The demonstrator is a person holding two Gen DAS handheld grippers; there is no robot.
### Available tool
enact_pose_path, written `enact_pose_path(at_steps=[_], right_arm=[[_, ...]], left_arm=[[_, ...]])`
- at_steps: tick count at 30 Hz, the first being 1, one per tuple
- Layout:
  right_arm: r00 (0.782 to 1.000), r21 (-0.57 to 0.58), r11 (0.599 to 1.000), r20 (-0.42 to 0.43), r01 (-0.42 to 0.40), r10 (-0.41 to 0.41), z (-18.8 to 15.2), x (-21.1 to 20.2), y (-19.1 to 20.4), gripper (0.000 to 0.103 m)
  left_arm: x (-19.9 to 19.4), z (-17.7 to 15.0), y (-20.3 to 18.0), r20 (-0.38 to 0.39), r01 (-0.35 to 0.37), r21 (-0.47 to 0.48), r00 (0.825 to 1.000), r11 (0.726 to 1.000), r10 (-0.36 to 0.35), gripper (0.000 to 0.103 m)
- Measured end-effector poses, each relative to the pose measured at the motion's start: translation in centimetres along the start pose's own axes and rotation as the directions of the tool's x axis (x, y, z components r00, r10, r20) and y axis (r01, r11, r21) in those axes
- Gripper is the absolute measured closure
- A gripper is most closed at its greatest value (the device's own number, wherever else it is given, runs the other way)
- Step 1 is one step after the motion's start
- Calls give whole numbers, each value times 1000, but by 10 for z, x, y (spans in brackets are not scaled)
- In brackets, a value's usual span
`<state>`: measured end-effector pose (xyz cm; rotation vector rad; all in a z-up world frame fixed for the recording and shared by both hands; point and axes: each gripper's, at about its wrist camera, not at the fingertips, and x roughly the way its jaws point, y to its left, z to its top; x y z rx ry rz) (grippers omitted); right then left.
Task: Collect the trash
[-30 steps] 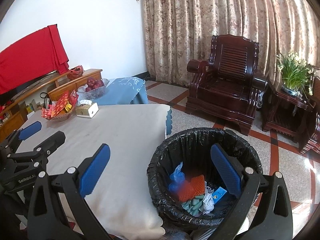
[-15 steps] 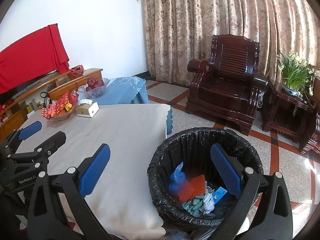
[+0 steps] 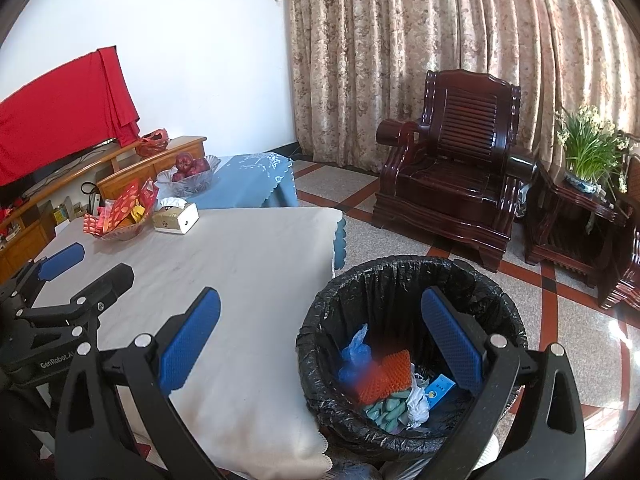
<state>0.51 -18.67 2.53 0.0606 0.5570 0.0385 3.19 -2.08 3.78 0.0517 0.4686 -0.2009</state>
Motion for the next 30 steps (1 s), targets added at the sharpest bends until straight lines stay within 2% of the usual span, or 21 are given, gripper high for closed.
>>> enact_pose_path(at_steps=[30], right_arm=[[1000,-1,1000,-3,-1,1,-1,1,2,5]], left_arm=[[0,0,1,0,0,1,1000,1000,0,6]])
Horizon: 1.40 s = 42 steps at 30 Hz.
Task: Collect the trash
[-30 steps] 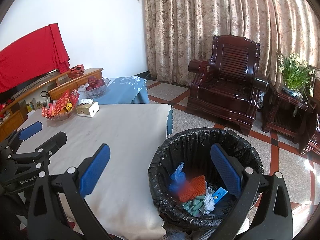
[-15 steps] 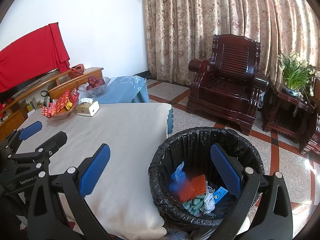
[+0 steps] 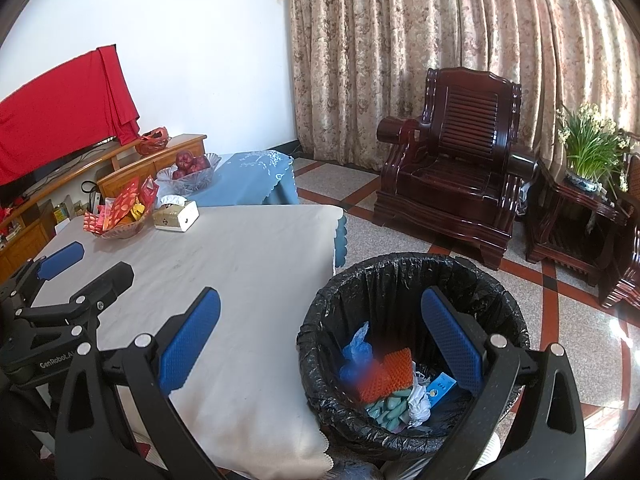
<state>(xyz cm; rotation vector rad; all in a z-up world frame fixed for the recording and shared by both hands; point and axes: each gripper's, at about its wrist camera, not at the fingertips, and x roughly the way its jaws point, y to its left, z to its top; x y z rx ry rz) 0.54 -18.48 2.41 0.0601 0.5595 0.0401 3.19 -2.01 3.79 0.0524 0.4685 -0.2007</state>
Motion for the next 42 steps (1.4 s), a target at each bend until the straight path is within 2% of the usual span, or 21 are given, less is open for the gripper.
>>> enact_pose_path(at_steps=[42], right_arm=[[1000,0,1000,-2,0,0,1,0,0,5]], left_arm=[[6,-6,0,-8,3,2,1000,1000,-3,6]])
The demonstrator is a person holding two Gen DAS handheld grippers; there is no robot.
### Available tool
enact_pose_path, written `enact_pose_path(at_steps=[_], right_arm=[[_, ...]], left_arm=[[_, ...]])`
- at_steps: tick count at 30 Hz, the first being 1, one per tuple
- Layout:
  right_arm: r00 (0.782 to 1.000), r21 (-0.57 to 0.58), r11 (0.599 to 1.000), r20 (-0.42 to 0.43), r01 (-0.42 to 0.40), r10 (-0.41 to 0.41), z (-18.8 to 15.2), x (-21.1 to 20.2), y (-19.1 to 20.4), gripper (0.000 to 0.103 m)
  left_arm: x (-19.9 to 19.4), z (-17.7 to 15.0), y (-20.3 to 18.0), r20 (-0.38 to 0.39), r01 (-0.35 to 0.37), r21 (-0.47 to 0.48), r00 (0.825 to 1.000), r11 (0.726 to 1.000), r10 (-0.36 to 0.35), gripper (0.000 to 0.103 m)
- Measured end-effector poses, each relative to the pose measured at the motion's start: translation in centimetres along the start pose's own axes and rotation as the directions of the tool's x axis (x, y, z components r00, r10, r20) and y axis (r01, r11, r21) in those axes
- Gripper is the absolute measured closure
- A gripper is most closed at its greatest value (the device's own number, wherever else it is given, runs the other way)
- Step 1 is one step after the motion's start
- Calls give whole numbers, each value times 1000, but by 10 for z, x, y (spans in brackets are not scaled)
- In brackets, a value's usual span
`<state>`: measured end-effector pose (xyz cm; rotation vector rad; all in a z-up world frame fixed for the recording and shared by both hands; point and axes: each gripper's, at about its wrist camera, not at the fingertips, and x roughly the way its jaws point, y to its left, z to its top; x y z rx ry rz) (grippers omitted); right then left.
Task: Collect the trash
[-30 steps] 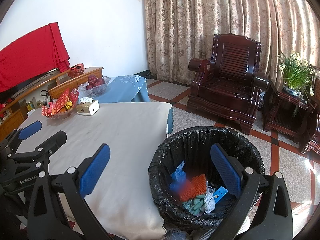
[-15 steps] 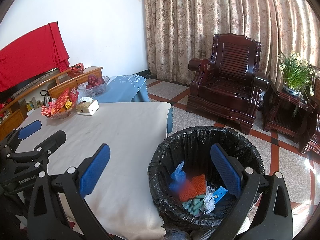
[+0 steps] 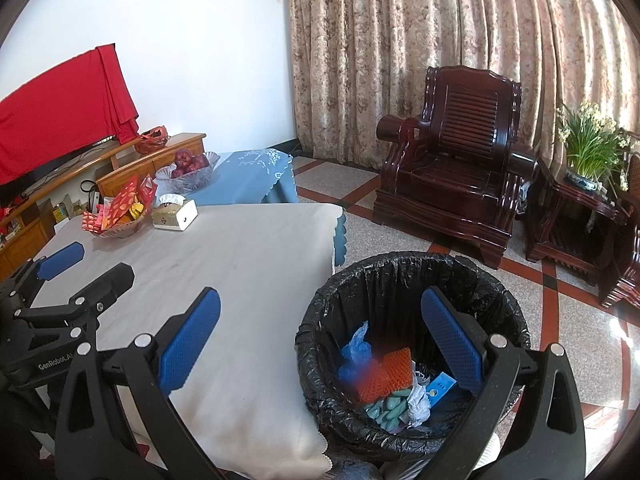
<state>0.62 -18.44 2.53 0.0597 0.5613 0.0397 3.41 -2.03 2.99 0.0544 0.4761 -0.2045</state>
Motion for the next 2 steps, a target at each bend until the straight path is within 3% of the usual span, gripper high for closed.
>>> enact_pose_path(at_steps=[2], right_arm=[[1000,0,1000,-1,0,0,-1,0,1,5]], left_arm=[[0,0,-1,0,0,0,1000,1000,0,6]])
